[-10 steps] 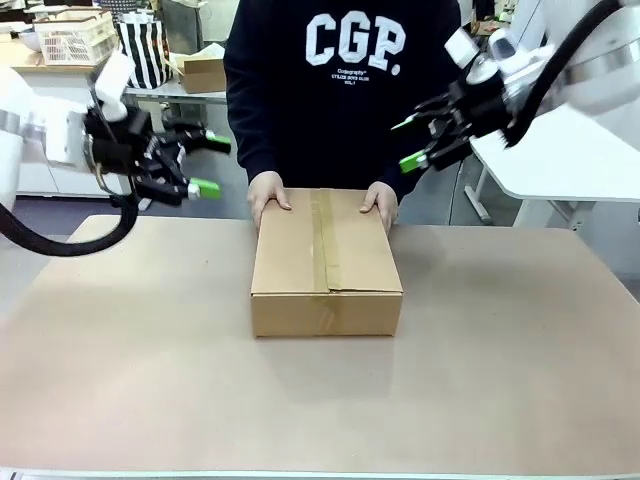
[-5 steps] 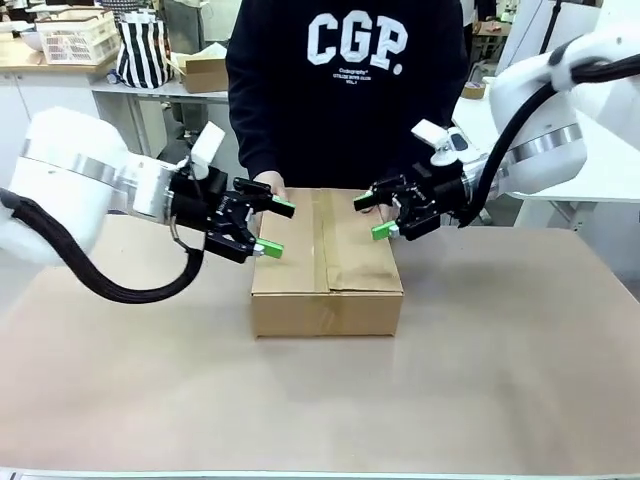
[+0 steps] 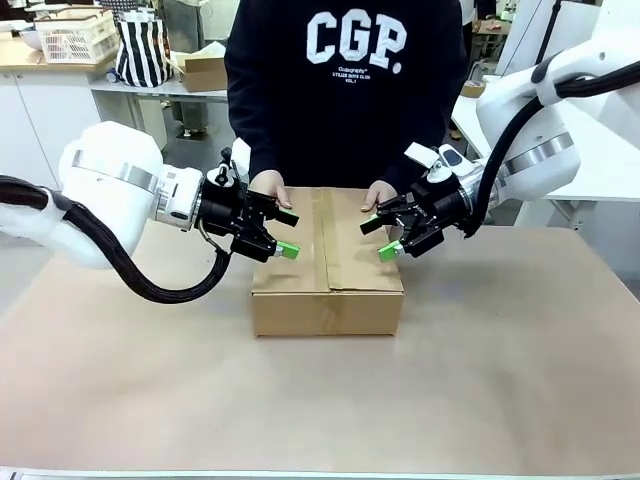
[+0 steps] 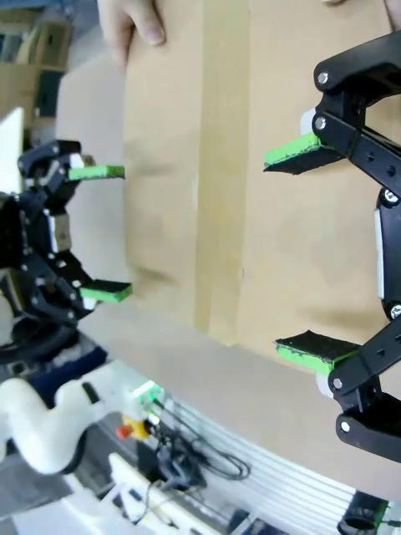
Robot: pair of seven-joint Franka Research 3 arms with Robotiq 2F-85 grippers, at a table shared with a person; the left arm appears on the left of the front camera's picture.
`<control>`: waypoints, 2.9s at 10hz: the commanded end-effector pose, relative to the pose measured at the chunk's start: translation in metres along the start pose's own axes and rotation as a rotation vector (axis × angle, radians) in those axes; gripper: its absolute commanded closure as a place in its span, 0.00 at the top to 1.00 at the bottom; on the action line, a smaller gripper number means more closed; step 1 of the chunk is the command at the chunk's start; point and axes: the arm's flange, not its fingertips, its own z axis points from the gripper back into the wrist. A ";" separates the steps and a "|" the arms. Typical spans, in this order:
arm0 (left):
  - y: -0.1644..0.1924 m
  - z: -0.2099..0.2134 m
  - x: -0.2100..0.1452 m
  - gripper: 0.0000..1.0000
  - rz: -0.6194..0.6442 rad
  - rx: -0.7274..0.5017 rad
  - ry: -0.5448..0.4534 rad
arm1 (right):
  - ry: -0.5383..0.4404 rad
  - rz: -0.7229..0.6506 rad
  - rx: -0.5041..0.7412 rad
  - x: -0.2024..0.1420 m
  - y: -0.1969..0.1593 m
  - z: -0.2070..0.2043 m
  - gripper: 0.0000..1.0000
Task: Pack the gift set into the box.
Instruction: Press and hold the closed box until the human finishes sealing it.
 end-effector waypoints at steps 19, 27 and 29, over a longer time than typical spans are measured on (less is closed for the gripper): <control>0.043 0.005 -0.047 1.00 0.032 0.004 0.050 | 0.043 0.003 -0.163 -0.015 -0.040 -0.012 1.00; 0.043 0.005 -0.047 1.00 0.032 0.004 0.050 | 0.043 0.003 -0.163 -0.015 -0.040 -0.012 1.00; 0.043 0.005 -0.047 1.00 0.032 0.004 0.050 | 0.043 0.003 -0.163 -0.015 -0.040 -0.012 1.00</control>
